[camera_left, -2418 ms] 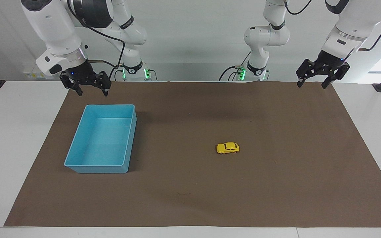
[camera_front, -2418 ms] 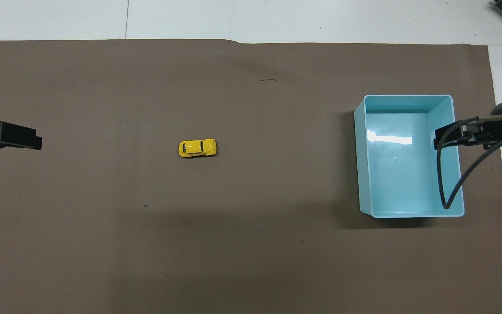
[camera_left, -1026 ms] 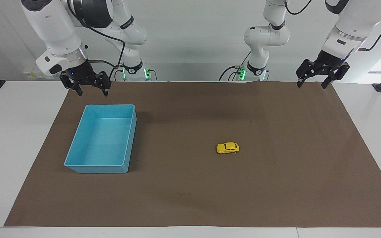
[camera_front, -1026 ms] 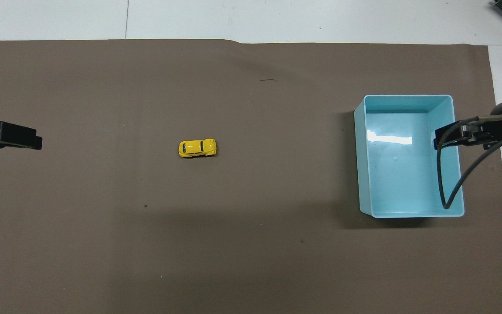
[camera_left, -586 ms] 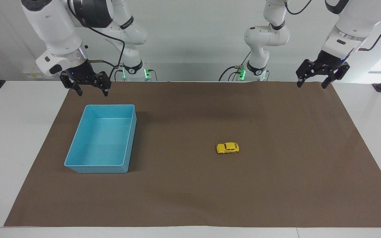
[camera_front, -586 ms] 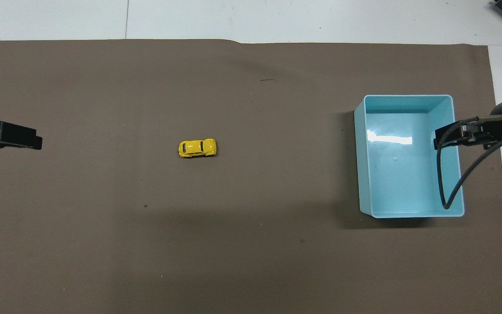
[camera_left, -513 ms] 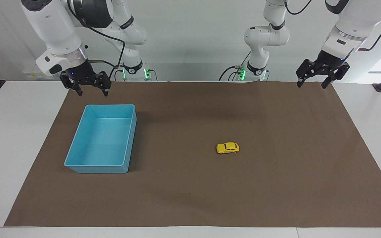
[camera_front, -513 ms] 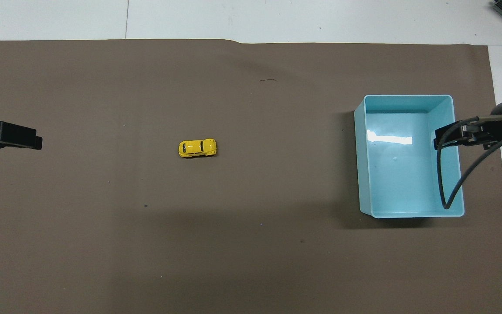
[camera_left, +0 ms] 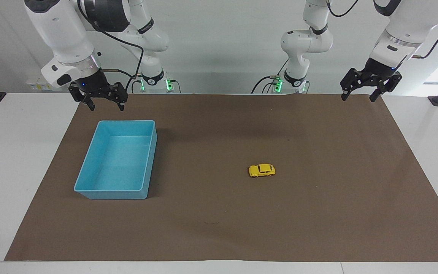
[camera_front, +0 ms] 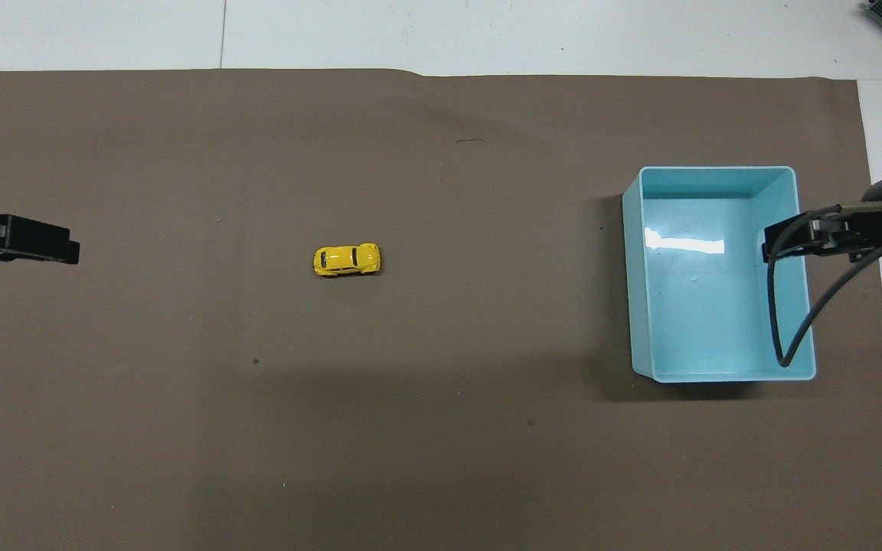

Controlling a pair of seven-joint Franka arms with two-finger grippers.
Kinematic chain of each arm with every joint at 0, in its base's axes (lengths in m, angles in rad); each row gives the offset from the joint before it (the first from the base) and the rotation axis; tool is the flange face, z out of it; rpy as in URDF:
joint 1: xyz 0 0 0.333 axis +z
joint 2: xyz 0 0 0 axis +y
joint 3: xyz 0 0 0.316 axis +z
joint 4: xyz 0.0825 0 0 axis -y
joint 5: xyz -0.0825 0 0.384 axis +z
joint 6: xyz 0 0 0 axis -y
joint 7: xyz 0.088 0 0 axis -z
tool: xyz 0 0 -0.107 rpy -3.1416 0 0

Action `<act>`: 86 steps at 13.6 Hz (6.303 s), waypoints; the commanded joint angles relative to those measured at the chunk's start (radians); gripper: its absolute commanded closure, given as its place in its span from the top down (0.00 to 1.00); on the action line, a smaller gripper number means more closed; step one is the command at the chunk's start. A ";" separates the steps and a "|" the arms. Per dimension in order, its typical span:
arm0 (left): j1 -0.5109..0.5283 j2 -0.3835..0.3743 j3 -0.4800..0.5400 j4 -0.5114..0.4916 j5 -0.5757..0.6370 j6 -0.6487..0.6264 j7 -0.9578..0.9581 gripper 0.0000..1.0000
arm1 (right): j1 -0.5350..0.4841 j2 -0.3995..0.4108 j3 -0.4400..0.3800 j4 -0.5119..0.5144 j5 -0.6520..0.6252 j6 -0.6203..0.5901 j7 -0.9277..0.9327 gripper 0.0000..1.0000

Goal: Wind up and store yellow beetle car

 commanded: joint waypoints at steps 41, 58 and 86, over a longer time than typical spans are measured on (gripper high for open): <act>-0.358 0.391 0.000 -0.125 0.025 0.510 -1.931 1.00 | -0.018 0.008 0.012 0.011 0.009 0.002 -0.020 1.00; -0.403 0.499 0.001 -0.190 0.106 0.618 -2.176 0.91 | -0.017 0.008 0.012 0.011 0.009 0.002 -0.020 1.00; -0.207 0.478 0.010 -0.297 0.188 0.681 -1.833 0.00 | -0.018 0.008 0.012 0.011 0.010 0.002 -0.020 1.00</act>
